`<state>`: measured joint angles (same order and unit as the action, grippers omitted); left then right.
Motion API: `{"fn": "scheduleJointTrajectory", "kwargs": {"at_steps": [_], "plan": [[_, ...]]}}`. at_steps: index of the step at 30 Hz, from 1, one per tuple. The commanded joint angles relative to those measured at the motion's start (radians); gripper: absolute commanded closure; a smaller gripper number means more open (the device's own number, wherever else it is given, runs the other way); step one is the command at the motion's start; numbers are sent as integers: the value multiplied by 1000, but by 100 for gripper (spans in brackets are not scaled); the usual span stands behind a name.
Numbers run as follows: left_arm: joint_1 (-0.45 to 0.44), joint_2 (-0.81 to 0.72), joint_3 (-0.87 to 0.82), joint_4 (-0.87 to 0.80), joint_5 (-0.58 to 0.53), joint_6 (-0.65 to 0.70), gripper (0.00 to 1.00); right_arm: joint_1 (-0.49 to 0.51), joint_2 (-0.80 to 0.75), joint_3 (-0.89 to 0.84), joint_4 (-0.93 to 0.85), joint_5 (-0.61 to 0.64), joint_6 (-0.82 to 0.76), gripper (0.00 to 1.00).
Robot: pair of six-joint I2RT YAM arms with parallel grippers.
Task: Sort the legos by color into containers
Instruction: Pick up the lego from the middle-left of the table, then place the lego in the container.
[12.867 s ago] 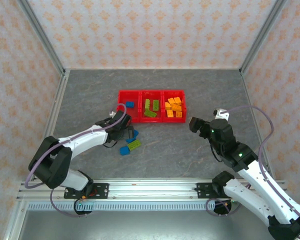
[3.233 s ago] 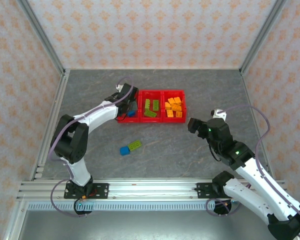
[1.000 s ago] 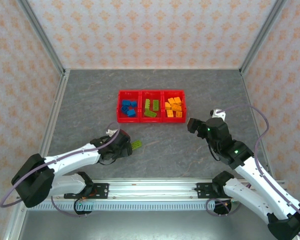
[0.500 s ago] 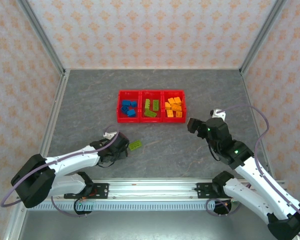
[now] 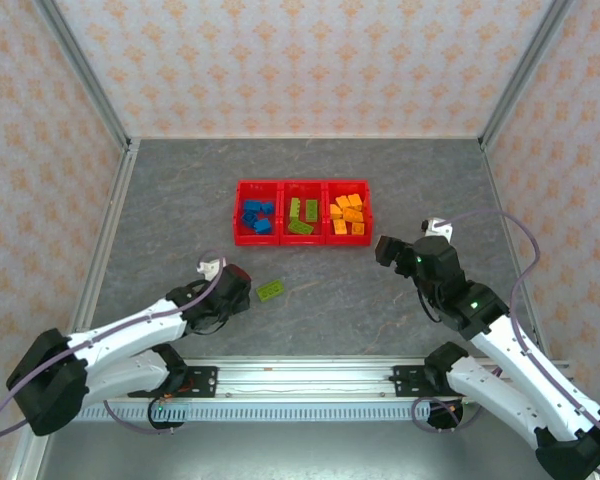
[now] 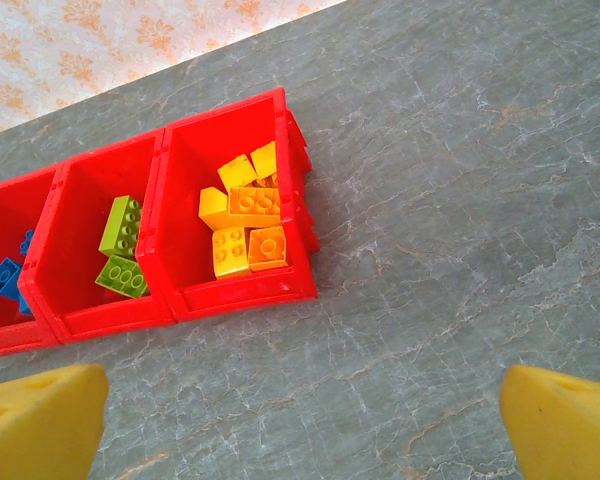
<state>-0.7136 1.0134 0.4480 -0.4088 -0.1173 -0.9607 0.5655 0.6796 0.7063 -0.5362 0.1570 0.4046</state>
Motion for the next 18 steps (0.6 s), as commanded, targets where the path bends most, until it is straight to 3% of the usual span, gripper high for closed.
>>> {"fn": "scheduleJointTrajectory", "kwargs": {"at_steps": [1,9,13,18], "plan": [[0,-76,-23,-30,-66,-24,70,-2,-5,-11,13,10,1,0],[3,-118,38,-19,-129,22,70,-1,-3,-11,13,15,1,0],[44,-21,174,-35,-173,114,70,-2,-3,-9,10,16,1,0],[171,165,375,12,-124,281,69,-1,-3,-8,8,18,1,0]]}}
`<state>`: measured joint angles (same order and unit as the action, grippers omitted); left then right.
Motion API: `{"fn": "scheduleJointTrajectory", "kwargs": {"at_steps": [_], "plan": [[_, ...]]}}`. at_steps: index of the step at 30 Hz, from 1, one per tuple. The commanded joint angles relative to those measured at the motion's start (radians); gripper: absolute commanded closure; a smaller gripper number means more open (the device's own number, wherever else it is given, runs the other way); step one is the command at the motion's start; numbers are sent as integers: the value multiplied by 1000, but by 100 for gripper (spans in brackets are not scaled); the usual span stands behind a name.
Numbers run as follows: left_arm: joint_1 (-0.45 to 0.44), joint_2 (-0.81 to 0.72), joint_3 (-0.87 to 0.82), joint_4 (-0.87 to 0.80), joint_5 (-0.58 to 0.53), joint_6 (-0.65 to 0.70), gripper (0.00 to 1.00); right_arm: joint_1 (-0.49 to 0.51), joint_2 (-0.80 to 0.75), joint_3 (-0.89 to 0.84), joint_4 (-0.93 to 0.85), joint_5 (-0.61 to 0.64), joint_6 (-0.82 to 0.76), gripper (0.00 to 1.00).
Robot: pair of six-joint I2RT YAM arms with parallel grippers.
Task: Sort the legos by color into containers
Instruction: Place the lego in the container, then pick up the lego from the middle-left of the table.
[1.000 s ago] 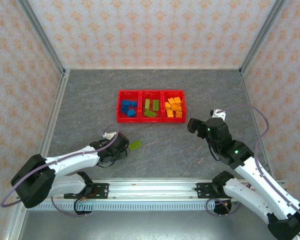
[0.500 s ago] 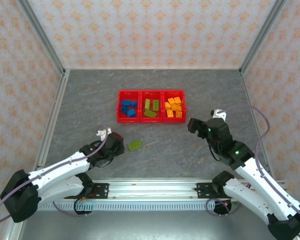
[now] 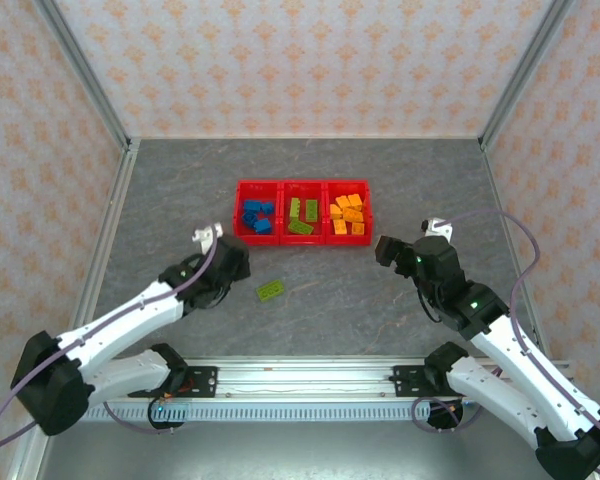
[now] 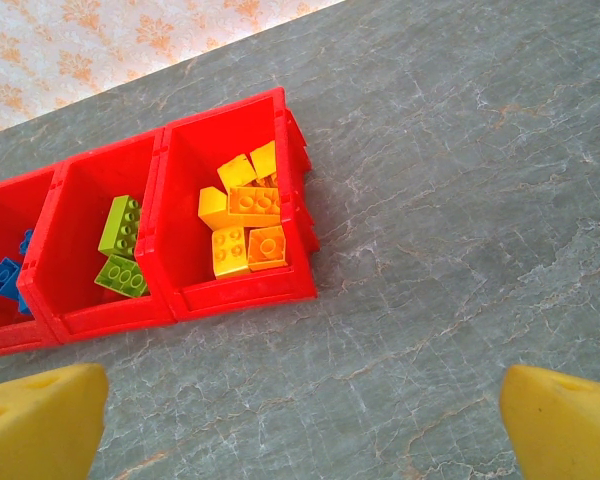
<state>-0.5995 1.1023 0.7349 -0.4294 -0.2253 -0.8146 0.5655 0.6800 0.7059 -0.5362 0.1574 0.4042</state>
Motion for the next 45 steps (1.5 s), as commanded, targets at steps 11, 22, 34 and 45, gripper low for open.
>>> {"fn": "scheduleJointTrajectory", "kwargs": {"at_steps": [11,22,34,45], "plan": [[206,613,547,48,103,331,69,-2,-5,-2,1,24,-2,0],[219,841,783,2,94,363,38,-2,-6,0,2,22,-8,0],[218,591,683,46,64,402,1,-2,-1,-5,10,14,-11,0],[96,282,406,-26,81,391,1,-1,0,-9,14,11,-8,0]]}}
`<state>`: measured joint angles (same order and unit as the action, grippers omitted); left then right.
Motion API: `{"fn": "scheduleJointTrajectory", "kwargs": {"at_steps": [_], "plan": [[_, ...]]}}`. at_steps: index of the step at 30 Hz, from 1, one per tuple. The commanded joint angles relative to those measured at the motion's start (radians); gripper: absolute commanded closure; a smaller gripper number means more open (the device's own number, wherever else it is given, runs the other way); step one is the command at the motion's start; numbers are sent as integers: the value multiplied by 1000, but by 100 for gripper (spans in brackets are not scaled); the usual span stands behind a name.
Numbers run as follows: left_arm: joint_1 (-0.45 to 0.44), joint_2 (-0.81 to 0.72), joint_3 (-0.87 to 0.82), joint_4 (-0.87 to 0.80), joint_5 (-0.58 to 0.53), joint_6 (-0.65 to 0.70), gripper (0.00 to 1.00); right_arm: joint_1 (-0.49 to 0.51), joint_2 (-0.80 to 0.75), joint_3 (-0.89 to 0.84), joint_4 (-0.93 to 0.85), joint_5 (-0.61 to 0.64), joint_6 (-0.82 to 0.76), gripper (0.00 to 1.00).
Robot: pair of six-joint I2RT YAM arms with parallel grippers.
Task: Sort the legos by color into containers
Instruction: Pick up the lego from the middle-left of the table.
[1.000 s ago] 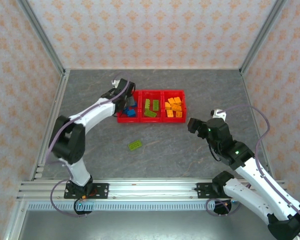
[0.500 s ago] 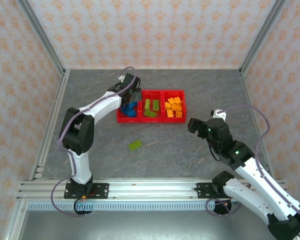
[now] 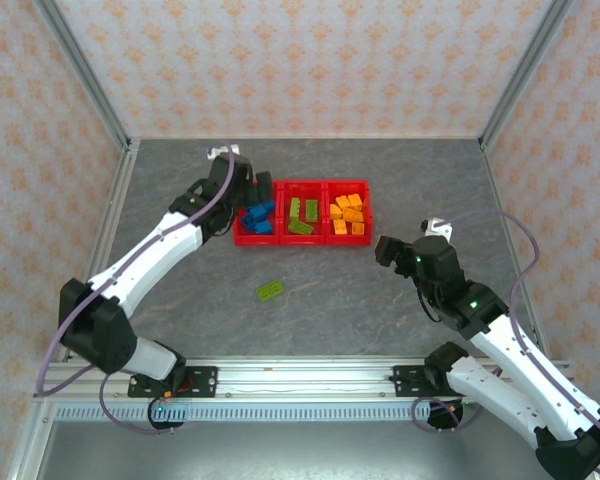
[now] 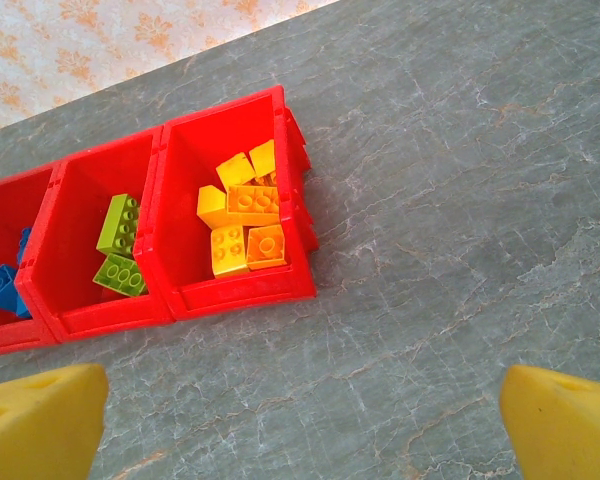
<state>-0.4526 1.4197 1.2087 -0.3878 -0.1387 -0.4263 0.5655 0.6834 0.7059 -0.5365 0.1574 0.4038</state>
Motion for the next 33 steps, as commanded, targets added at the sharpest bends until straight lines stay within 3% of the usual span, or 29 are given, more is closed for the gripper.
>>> {"fn": "scheduleJointTrajectory", "kwargs": {"at_steps": [1,7,10,16,23,33], "plan": [[-77,-52,-102,-87,-16,-21,1,-1,-2,-9,15,9,-8,0],[-179,-133,-327,-124,-34,-221,1,-1,8,-9,13,8,-5,0],[-219,-167,-416,-97,-1,-248,1,-1,8,-9,13,8,-5,0],[-292,-111,-445,-85,101,-102,1,-1,10,-11,15,6,-5,0],[-405,123,-290,-228,11,66,1,-1,8,-11,13,8,-3,0],[-393,334,-141,-319,-62,215,6,-2,11,-9,12,11,-6,0]]}}
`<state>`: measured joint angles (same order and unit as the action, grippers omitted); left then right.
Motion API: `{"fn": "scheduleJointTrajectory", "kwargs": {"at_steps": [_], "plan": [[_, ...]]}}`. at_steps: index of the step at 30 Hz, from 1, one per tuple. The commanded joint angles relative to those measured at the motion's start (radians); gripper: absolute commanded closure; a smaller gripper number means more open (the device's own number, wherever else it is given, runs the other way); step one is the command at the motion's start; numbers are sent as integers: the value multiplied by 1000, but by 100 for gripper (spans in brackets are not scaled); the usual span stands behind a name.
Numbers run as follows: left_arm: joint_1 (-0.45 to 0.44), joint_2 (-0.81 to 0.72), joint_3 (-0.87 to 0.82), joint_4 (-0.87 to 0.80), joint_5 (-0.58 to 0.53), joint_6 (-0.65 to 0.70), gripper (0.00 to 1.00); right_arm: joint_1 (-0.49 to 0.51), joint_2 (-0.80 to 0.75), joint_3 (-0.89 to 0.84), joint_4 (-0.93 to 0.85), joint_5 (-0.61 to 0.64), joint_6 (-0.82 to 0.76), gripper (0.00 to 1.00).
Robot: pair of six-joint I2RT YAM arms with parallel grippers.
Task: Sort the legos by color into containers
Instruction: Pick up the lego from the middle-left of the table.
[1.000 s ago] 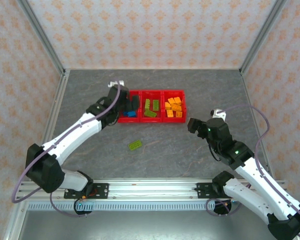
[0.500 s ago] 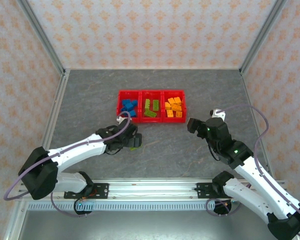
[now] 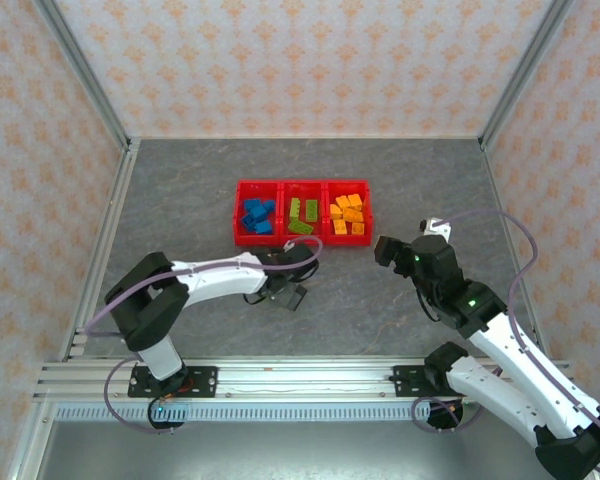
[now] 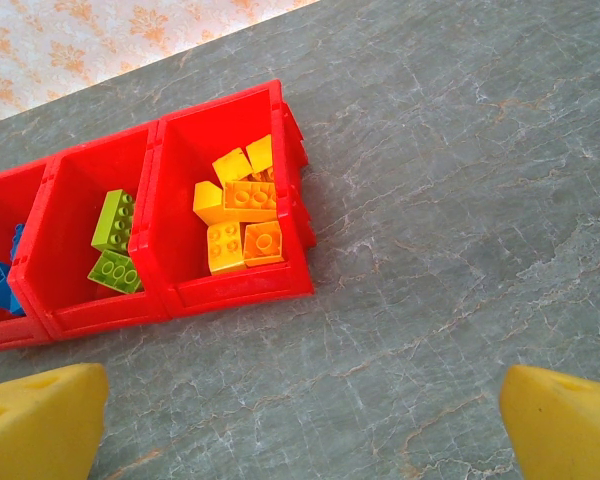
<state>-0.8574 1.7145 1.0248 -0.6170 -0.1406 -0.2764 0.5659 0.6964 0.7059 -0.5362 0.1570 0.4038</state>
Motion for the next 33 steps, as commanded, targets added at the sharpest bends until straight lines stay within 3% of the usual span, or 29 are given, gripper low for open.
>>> {"fn": "scheduleJointTrajectory", "kwargs": {"at_steps": [1,7,14,23,33], "plan": [[18,56,50,-97,-59,68,9,-2,-2,-9,12,12,-6,0],[36,85,43,-106,-41,59,20,-3,-1,-9,15,15,-9,0],[53,61,6,-106,-13,10,27,-3,3,-10,16,16,-11,0],[103,-8,-83,-83,15,-114,27,-1,-1,-9,13,19,-9,0],[122,-42,-144,10,127,-152,41,-2,-6,-9,13,18,-5,0]]}}
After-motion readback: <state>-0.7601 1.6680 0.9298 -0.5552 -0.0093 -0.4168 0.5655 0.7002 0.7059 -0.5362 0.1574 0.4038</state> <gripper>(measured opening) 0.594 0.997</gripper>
